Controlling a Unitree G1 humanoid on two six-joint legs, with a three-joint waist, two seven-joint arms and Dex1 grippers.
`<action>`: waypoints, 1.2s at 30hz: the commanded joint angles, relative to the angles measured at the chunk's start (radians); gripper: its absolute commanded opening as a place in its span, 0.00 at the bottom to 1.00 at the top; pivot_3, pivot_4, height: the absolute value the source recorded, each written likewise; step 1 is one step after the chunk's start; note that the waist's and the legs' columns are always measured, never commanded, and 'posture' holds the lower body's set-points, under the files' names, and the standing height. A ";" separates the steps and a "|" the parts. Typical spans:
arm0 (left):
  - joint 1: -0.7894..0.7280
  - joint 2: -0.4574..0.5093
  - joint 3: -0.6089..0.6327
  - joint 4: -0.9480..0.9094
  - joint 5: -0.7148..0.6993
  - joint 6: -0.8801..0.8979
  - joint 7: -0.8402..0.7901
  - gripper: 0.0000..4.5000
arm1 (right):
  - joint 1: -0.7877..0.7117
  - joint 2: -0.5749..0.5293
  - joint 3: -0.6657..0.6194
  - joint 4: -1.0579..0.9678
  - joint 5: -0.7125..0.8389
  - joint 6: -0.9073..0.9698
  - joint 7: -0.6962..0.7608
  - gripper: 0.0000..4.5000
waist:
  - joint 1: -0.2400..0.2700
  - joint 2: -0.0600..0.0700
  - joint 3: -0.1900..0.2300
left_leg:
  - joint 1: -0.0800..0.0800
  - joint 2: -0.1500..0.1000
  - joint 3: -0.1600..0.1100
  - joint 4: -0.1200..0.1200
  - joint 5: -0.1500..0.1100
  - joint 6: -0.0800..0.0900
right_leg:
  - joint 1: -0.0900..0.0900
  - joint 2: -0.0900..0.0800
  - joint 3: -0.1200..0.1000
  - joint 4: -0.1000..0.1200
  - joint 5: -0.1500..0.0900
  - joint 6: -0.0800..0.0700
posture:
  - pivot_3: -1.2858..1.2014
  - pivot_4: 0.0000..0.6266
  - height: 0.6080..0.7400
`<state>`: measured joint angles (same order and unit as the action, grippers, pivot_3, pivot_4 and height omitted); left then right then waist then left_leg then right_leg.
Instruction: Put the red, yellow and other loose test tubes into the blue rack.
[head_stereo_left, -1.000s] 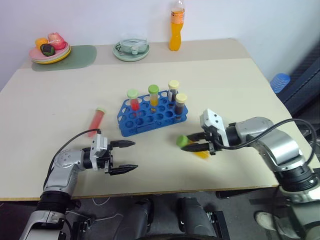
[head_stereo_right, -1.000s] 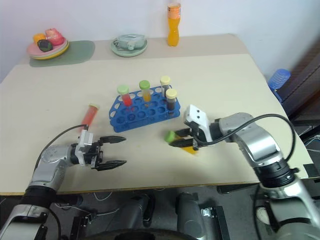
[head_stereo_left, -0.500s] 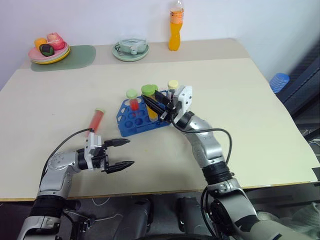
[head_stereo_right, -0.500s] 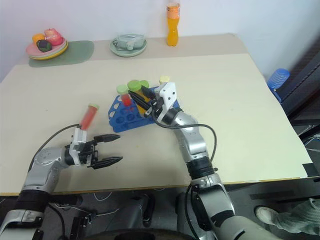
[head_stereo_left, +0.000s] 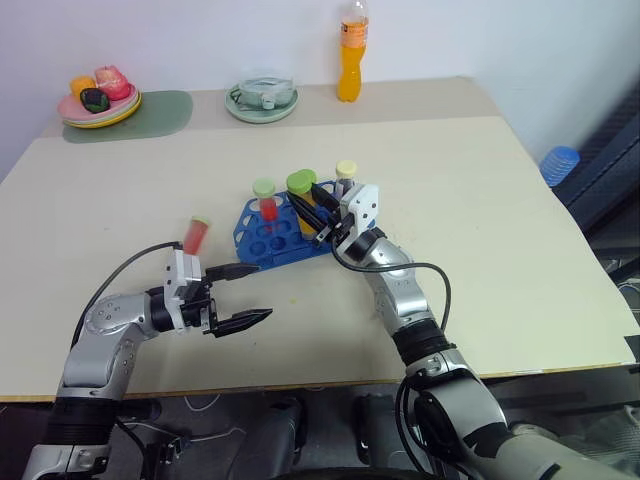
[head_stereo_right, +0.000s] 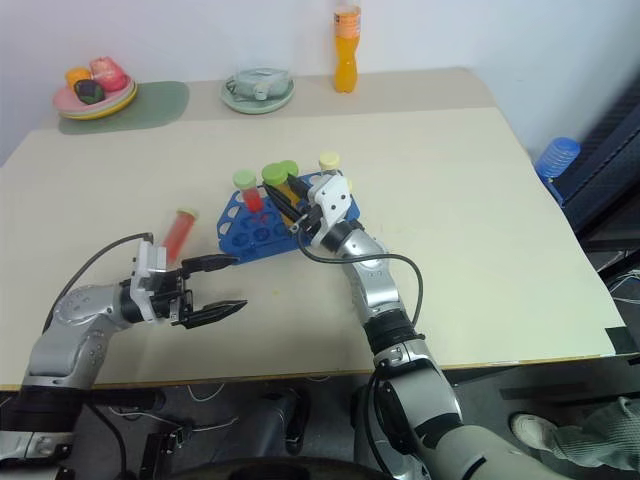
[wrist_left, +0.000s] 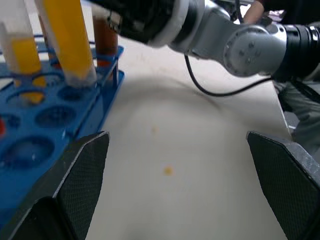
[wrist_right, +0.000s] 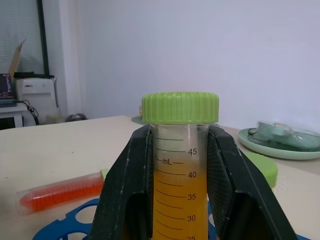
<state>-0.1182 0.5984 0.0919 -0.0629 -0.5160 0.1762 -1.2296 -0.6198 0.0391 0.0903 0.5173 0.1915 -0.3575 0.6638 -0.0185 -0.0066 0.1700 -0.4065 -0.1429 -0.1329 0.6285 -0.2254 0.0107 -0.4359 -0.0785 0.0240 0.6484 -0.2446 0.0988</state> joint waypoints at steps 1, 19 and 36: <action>-0.023 0.007 0.000 -0.059 -0.025 0.043 0.033 1.00 | 0.002 -0.005 -0.011 -0.036 0.009 -0.026 -0.004 0.17 | 0.000 0.000 0.000 | 0.000 0.000 0.000 0.000 0.000 0.000 | 0.000 0.000 0.000 0.000 0.000 0.000 | 0.52 0.24 1.00; -0.011 -0.011 0.070 -0.089 -0.071 0.102 0.136 1.00 | 0.026 -0.031 -0.009 -0.015 -0.024 -0.059 -0.046 0.17 | 0.000 0.000 0.000 | 0.000 0.000 0.000 0.000 0.000 -0.001 | 0.001 0.000 0.000 0.000 0.000 0.000 | 0.52 0.24 1.00; 0.001 -0.024 0.122 -0.050 -0.098 0.098 0.155 1.00 | 0.028 0.005 -0.021 0.043 0.044 -0.045 0.009 0.29 | 0.001 0.000 0.000 | 0.000 0.000 0.000 0.000 0.000 -0.001 | 0.002 0.000 0.000 0.000 0.000 0.000 | 0.52 0.24 1.00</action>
<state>-0.1115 0.5760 0.1831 -0.1050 -0.5954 0.2870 -1.0770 -0.5866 0.0298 0.0752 0.5677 0.2020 -0.3985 0.6483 -0.0172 -0.0065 0.1699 -0.4062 -0.1429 -0.1329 0.6285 -0.2251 0.0102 -0.4336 -0.0785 0.0242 0.6482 -0.2447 0.0987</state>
